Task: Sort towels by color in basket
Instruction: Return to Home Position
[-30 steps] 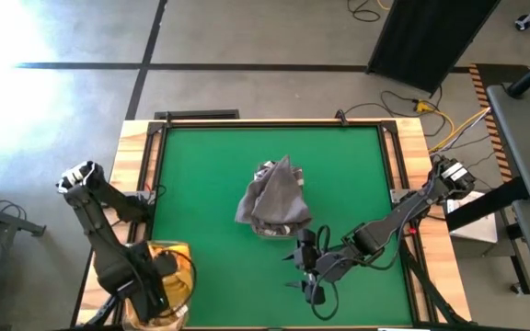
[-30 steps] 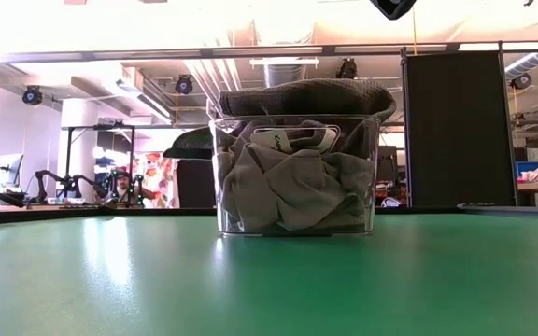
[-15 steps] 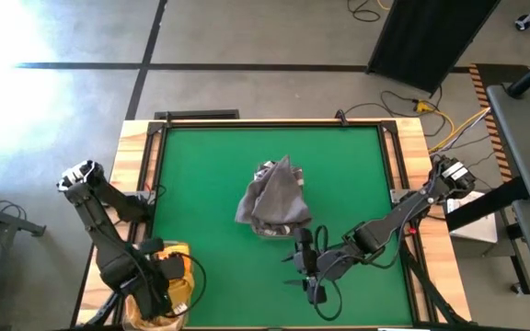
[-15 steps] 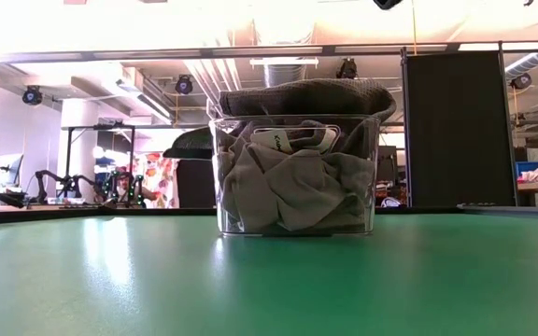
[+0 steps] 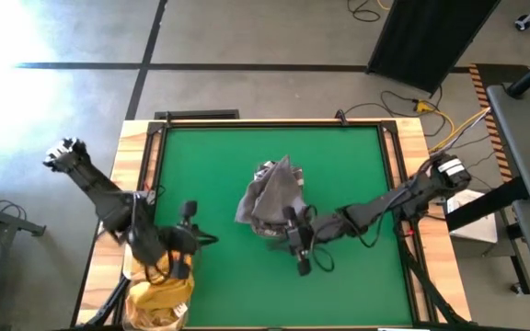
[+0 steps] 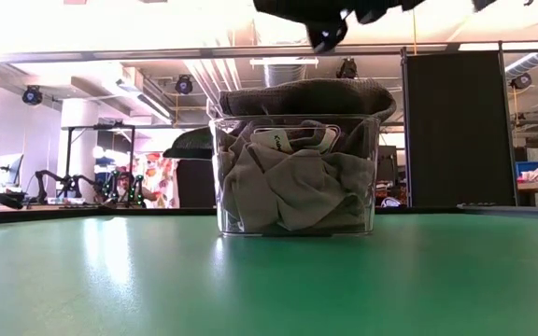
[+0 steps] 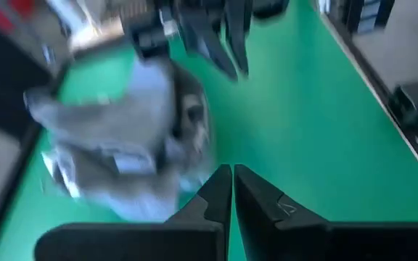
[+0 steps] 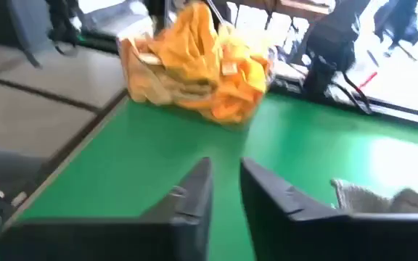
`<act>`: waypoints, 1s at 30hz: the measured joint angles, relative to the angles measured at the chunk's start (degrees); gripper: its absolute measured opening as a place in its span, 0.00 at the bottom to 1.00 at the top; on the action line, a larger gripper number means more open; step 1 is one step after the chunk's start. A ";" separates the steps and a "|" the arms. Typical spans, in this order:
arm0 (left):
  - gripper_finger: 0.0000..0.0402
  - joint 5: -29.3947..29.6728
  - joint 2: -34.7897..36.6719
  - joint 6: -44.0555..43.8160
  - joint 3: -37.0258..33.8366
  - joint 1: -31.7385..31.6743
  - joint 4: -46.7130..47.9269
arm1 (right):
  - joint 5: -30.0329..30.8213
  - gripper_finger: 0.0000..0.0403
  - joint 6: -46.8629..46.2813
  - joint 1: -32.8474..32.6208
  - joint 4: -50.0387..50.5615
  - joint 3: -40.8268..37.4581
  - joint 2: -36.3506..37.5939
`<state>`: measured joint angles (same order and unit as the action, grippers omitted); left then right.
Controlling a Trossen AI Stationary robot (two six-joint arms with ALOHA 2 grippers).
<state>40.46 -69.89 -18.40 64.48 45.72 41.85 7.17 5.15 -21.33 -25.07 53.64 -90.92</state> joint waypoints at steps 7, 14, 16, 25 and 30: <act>0.00 -12.47 13.73 17.55 -19.28 -11.72 -28.09 | -1.12 0.03 3.05 6.08 -1.39 -1.46 3.21; 0.00 -16.01 28.35 16.09 -29.26 -17.03 -29.90 | -1.19 0.03 7.88 7.50 0.71 -9.87 18.63; 0.00 -16.19 32.64 17.02 -30.84 -16.91 -30.78 | -1.19 0.02 7.91 7.50 0.80 -14.17 25.70; 0.00 -28.60 43.24 26.77 -42.34 -18.59 -49.15 | -2.13 0.02 1.07 12.91 7.07 -29.67 53.71; 0.00 -29.06 44.33 27.79 -45.48 -23.04 -52.18 | -3.01 0.02 -2.59 19.26 13.13 -32.42 59.75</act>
<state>11.40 -25.56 9.40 19.01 22.69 -10.33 4.16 2.57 -2.07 -11.93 21.22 -31.18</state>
